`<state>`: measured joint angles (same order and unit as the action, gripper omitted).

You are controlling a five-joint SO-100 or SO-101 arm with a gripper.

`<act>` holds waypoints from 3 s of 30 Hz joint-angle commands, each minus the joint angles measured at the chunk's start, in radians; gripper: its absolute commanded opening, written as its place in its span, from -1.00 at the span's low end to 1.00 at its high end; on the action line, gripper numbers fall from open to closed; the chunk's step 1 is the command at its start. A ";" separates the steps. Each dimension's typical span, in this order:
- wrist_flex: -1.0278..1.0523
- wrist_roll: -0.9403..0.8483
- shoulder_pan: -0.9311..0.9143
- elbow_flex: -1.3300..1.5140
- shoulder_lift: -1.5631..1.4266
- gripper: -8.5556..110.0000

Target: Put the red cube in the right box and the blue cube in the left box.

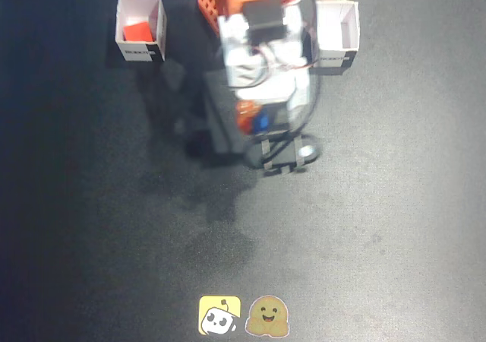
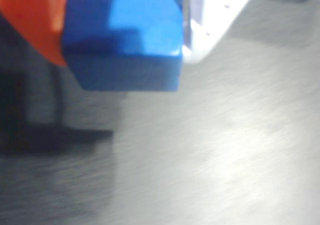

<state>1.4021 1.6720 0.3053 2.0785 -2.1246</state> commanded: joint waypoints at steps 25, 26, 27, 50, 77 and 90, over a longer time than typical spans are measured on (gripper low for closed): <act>0.140 0.319 0.706 0.173 -0.298 -0.72; 0.137 0.339 0.735 0.186 -0.308 -0.72; 0.135 0.360 0.765 0.196 -0.316 -0.72; 0.072 0.354 0.911 0.380 -0.419 -0.72; -0.035 0.416 0.983 0.442 -0.500 -0.56; -0.044 0.411 0.968 0.466 -0.532 -0.71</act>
<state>1.3668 2.0847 1.2839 2.5510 -2.6430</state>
